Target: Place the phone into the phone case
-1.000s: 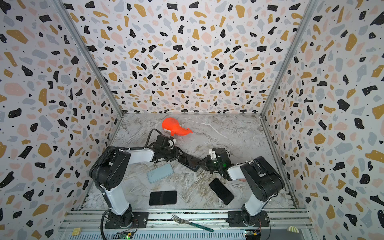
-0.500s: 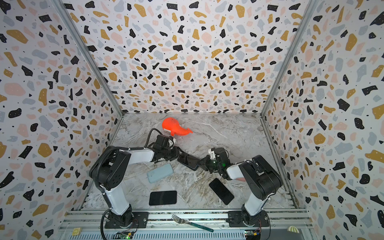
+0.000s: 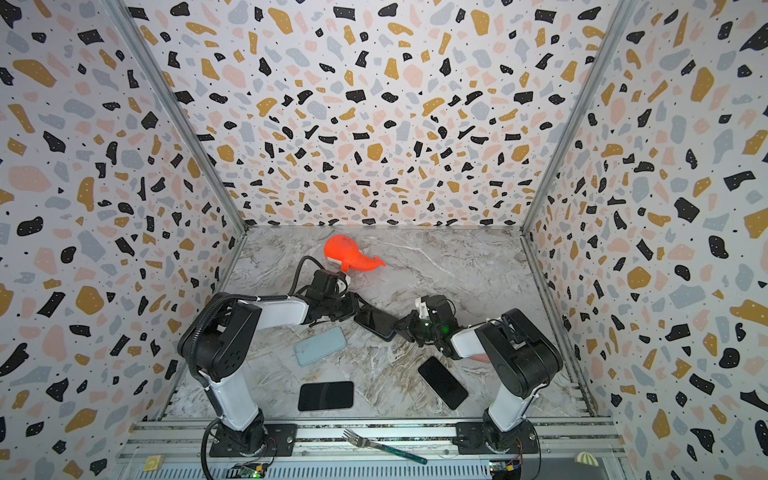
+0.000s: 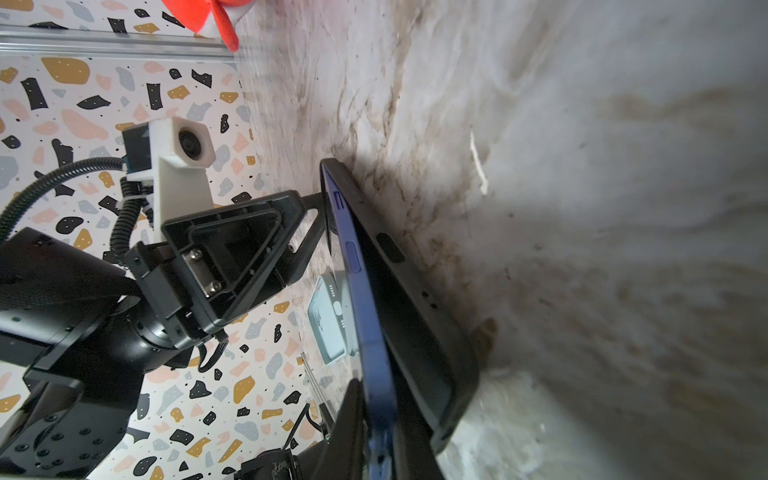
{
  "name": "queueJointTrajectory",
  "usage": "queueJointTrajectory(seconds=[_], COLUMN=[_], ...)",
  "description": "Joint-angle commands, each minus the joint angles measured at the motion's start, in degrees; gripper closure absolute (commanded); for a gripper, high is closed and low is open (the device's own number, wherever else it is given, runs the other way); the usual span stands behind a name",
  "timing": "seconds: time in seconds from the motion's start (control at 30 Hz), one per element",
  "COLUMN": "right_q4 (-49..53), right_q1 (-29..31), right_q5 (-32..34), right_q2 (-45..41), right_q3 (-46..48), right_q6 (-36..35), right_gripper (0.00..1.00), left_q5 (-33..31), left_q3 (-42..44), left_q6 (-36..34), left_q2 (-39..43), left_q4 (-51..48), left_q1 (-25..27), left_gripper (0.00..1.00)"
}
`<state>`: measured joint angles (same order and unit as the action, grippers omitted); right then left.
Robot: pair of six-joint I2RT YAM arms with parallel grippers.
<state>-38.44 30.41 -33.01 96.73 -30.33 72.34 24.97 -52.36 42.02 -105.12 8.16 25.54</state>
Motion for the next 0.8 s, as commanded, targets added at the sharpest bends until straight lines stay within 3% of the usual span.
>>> queueJointTrajectory(seconds=[0.0,0.13,0.37,0.77], right_q4=[10.73,12.5,15.9,25.67], right_q1=[1.75,1.73,1.75,1.97], right_q5=[4.02,4.38,5.81,8.7], right_q2=[0.09,-1.15,-3.71,-10.8], right_q3=[-0.69,-0.87,-1.52,-2.63], right_q6=[-1.3,-2.06,-4.03,-8.13], right_gripper=[0.92,0.8,0.76,0.51], left_q5=[4.38,4.3,4.01,2.64], left_q3=[1.65,1.54,1.56,1.73], left_q6=[0.56,0.36,-0.13,-2.35], left_q2=[0.35,0.5,0.96,2.85], left_q4=[-1.62,-1.89,-2.44,-5.05], left_q1=[2.41,2.41,2.32,0.23], left_gripper=[0.49,0.49,0.49,0.49])
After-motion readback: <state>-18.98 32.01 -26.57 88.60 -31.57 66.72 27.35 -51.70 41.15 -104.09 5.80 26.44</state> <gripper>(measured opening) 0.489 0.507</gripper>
